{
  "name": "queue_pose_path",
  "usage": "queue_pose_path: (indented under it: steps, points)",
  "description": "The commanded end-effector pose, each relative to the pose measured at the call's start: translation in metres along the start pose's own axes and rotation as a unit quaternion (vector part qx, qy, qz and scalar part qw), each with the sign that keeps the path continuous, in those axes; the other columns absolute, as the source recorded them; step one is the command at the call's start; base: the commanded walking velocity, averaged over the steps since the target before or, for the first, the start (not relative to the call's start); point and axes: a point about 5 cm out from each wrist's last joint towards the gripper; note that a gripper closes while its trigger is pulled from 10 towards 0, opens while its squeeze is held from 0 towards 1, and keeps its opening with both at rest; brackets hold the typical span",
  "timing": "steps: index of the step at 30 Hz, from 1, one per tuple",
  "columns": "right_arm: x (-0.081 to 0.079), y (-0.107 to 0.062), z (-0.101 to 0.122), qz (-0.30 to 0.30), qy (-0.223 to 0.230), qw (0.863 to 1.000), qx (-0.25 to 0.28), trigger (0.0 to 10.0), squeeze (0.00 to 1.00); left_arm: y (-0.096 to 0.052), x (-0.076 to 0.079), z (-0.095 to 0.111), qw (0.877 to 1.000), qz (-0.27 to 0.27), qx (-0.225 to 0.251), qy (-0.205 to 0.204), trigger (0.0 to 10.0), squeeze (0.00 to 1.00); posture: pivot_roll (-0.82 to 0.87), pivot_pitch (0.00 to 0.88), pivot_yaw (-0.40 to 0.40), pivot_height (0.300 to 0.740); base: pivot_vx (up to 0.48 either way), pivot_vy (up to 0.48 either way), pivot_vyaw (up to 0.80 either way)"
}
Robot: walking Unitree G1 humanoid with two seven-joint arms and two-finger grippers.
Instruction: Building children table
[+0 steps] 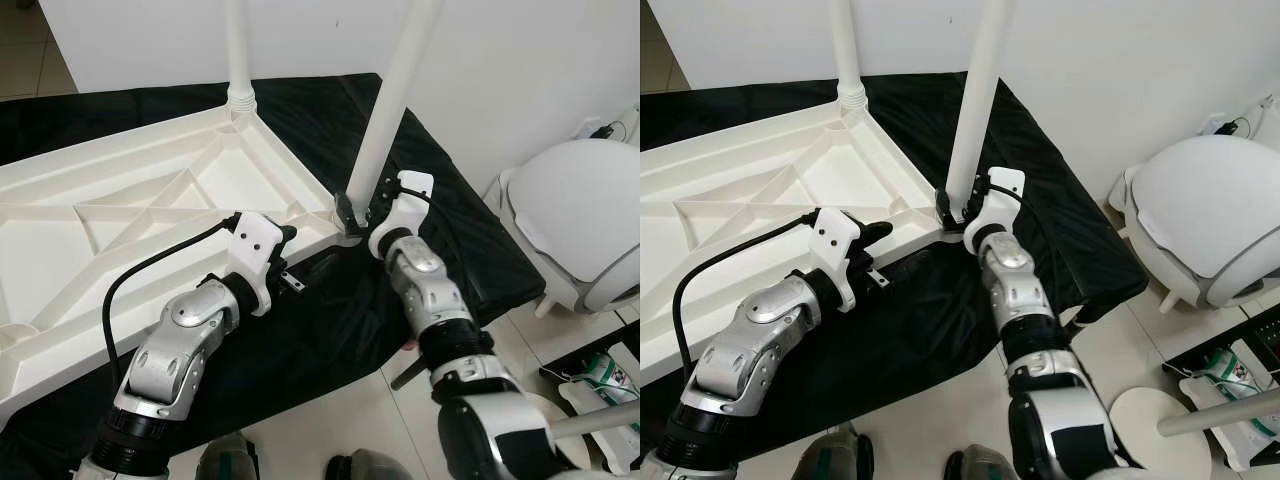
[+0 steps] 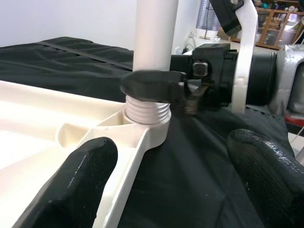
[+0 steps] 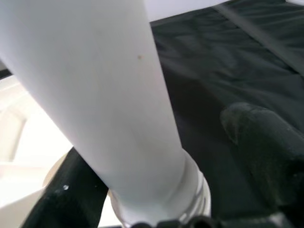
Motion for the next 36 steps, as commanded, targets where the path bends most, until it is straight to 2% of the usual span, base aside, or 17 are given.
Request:
queue_pose_path:
  steps: [1,5,10,15,21,26,27,29,30,36]
  points:
    - [0.013,-0.003,-0.004,0.028,-0.012,0.999,-0.015,10.0,0.00,0.002,0.000,-0.002,1.000,0.003,-0.007,0.000,10.0,0.00,0.02,0.000,-0.077,0.740,0.000,0.000,0.00]
    - [0.019,-0.002,-0.001,0.086,-0.050,0.995,-0.023,10.0,0.00,0.003,-0.001,0.000,1.000,0.001,-0.005,0.000,10.0,0.00,0.01,0.000,-0.067,0.740,0.000,0.000,0.00]
    - [0.016,0.005,0.004,0.140,-0.071,0.987,-0.034,10.0,0.00,0.003,-0.003,0.002,1.000,0.001,-0.004,0.003,10.0,0.00,0.02,0.000,-0.064,0.740,0.000,0.000,0.00]
    - [0.013,0.007,0.006,0.160,-0.067,0.984,-0.036,10.0,0.00,0.003,-0.005,0.003,1.000,0.003,-0.003,0.004,10.0,0.00,0.03,0.000,-0.066,0.740,0.000,0.000,0.00]
    - [0.002,0.014,0.006,0.200,-0.075,0.976,-0.043,10.0,0.00,0.000,-0.005,0.003,1.000,0.009,-0.004,0.003,10.0,0.00,0.04,0.000,-0.065,0.740,0.000,0.000,0.00]
    - [0.001,0.014,0.006,0.203,-0.074,0.975,-0.043,9.8,0.00,0.000,-0.005,0.003,1.000,0.010,-0.004,0.004,10.0,0.00,0.04,0.000,-0.065,0.740,0.000,0.000,0.00]
    - [0.001,0.015,0.005,0.205,-0.075,0.975,-0.046,2.9,0.00,0.000,-0.006,0.003,1.000,0.010,-0.003,0.004,10.0,0.00,0.04,0.000,-0.067,0.740,0.000,0.000,0.00]
    - [0.001,0.015,0.005,0.205,-0.075,0.975,-0.046,2.9,0.00,0.000,-0.006,0.003,1.000,0.010,-0.003,0.004,10.0,0.00,0.04,0.000,-0.067,0.740,0.000,0.000,0.00]
    - [0.002,0.014,0.004,0.204,-0.075,0.975,-0.049,0.0,0.00,0.000,-0.006,0.004,1.000,0.011,-0.003,0.004,10.0,0.00,0.05,0.000,-0.068,0.740,0.000,0.000,0.00]
    - [0.009,0.009,-0.003,0.204,-0.066,0.975,-0.058,0.0,0.00,-0.001,-0.004,0.003,1.000,0.011,-0.004,0.002,10.0,0.00,0.04,0.001,-0.068,0.740,0.000,0.000,0.00]
Point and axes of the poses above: a point about 5 cm out from each wrist's last joint towards the gripper, its own y axis pointing out of the wrist towards the gripper, its own z axis along the axis of the wrist's last joint, x = y × z, and after that the axes turned 3 degrees about y, right-handed
